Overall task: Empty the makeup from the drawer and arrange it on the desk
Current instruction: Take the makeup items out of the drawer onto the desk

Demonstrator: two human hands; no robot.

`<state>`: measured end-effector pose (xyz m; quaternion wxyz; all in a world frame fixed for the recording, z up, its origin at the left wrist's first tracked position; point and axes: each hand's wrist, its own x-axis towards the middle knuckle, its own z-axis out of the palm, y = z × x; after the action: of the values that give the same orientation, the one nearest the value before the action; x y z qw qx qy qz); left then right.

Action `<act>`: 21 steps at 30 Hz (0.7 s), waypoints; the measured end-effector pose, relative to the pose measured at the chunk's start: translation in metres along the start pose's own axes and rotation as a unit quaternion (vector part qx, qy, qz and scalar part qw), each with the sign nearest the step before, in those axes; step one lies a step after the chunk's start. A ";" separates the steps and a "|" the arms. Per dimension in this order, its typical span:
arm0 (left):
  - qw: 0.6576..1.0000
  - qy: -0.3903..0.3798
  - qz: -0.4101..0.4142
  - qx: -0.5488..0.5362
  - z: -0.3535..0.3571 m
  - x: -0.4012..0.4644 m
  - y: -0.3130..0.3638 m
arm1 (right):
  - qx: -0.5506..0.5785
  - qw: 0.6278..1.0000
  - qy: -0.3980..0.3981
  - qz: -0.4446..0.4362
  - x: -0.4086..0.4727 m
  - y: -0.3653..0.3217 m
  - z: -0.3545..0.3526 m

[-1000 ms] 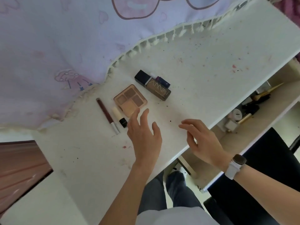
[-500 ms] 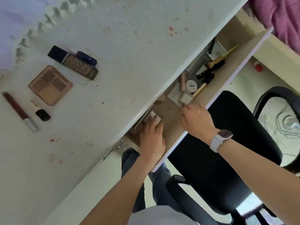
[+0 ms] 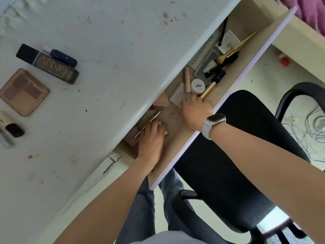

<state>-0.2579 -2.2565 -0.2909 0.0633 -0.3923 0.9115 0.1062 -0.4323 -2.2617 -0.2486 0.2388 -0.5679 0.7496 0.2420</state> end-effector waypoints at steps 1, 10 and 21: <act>1.000 0.011 0.005 0.015 0.000 0.002 -0.001 | 0.012 1.000 0.021 -0.009 0.001 0.001 0.000; 0.994 0.036 0.041 0.094 0.010 0.004 -0.006 | 0.023 0.997 0.065 -0.026 0.015 -0.001 0.006; 0.998 -0.056 0.023 0.031 0.006 -0.006 -0.004 | 0.026 0.998 0.023 -0.054 0.007 0.001 0.002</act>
<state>-0.2509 -2.2540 -0.2957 0.1239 -0.3627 0.9181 0.1008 -0.4345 -2.2660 -0.2546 0.2485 -0.6064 0.7294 0.1962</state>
